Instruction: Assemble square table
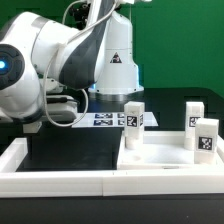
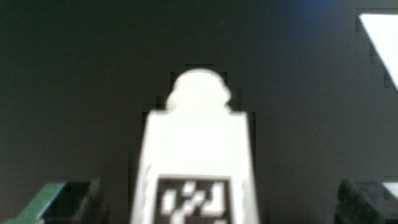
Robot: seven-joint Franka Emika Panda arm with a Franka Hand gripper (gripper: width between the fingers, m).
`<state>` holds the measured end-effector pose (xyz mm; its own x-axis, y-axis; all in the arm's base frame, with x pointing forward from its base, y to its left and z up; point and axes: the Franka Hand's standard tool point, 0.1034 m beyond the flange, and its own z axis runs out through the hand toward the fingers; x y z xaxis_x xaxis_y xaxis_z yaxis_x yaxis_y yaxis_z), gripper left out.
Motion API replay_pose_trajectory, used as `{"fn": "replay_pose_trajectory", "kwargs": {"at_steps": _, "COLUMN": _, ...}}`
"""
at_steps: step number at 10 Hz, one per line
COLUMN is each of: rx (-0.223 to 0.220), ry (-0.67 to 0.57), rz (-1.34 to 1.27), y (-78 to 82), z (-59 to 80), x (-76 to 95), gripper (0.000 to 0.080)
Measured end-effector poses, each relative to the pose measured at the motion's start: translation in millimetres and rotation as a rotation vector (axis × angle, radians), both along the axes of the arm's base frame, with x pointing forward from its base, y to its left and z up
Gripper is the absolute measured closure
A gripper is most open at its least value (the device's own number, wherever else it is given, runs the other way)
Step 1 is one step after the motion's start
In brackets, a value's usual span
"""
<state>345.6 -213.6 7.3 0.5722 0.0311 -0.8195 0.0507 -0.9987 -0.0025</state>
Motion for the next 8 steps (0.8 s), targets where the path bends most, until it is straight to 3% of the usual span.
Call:
{"fn": "replay_pose_trajectory", "kwargs": {"at_steps": 1, "rx": 0.0, "ry": -0.001, "rz": 0.001, "y": 0.4, "z": 0.2, "x": 0.5, "gripper": 0.0271}}
{"fn": "replay_pose_trajectory", "kwargs": {"at_steps": 2, "rx": -0.001, "ry": -0.001, "rz": 0.002, "y": 2.2, "z": -0.1, "x": 1.3, "gripper": 0.0271}}
{"fn": "replay_pose_trajectory", "kwargs": {"at_steps": 4, "rx": -0.001, "ry": -0.001, "rz": 0.003, "y": 2.5, "z": -0.2, "x": 1.3, "gripper": 0.0513}}
{"fn": "replay_pose_trajectory", "kwargs": {"at_steps": 8, "rx": -0.001, "ry": 0.0, "rz": 0.002, "y": 2.5, "z": -0.2, "x": 1.2, "gripper": 0.0511}}
